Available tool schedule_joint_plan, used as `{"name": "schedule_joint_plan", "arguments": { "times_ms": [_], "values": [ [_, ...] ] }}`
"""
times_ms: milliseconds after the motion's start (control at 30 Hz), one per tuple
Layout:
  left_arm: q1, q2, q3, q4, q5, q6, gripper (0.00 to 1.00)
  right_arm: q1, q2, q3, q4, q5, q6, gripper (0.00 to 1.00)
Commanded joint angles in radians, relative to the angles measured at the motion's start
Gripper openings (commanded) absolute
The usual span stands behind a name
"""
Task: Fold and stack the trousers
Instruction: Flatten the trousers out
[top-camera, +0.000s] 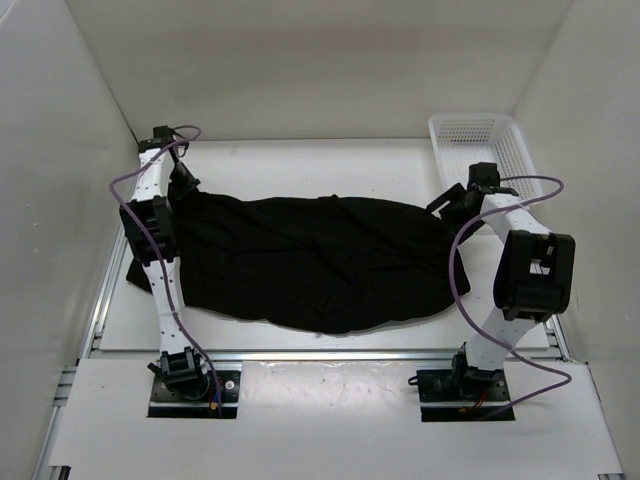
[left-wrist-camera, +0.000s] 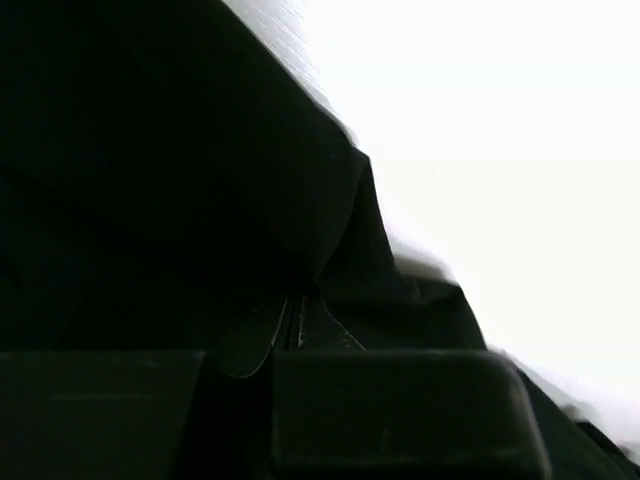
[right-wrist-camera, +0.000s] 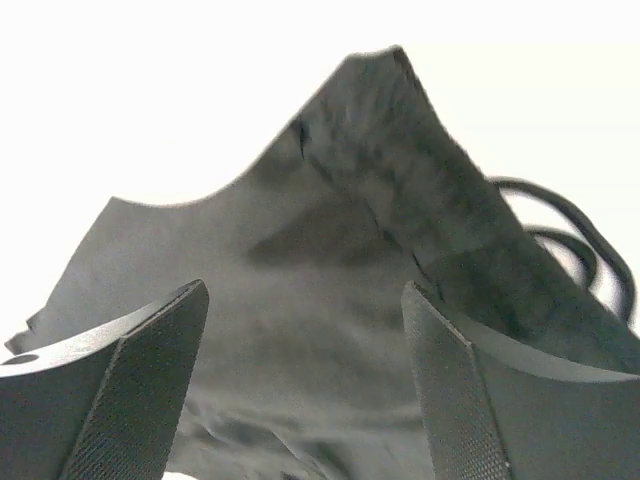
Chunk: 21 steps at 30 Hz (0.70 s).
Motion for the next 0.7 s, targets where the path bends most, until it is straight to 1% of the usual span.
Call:
{"name": "schedule_joint_plan", "arguments": {
  "times_ms": [0,67,133,267,300,333,400,433,500,533,567,667],
  "values": [
    [0.001,-0.219,0.004,0.011,-0.019,0.021,0.10,-0.004,0.051,0.063,0.093,0.020,0.124,0.82],
    [0.001,-0.253,0.004,0.011,-0.019,0.031,0.10,-0.004,0.089,0.092,0.093,0.040,0.133,0.82],
    [0.001,-0.294,0.004,0.011,-0.009,0.042,0.10,-0.004,0.123,0.115,0.093,0.066,0.154,0.79],
    [0.001,-0.339,0.013,0.001,0.025,0.060,0.10,-0.013,0.114,0.120,0.093,0.161,0.191,0.72],
    [0.001,-0.339,0.013,-0.008,0.037,0.061,0.10,-0.013,0.105,0.120,0.093,0.175,0.191,0.72],
    [0.001,-0.354,0.023,-0.008,0.047,0.061,0.10,-0.013,0.085,0.120,0.084,0.193,0.170,0.65],
    [0.001,-0.367,0.033,-0.008,0.077,0.061,0.10,-0.013,0.063,0.120,0.084,0.223,0.132,0.60],
    [0.001,-0.367,0.033,-0.008,0.088,0.061,0.10,-0.013,0.063,0.135,0.066,0.223,0.092,0.51],
    [0.001,-0.367,0.033,-0.008,0.107,0.061,0.10,-0.022,0.086,0.185,0.032,0.233,0.063,0.42],
    [0.001,-0.367,0.033,-0.008,0.116,0.061,0.10,-0.022,0.097,0.199,0.016,0.233,0.041,0.31],
    [0.001,-0.367,0.033,-0.008,0.116,0.061,0.10,-0.033,0.107,0.209,0.016,0.208,0.027,0.30],
    [0.001,-0.376,0.033,-0.008,0.116,0.061,0.10,-0.022,0.152,0.241,0.004,0.149,-0.020,0.30]
  ]
}}
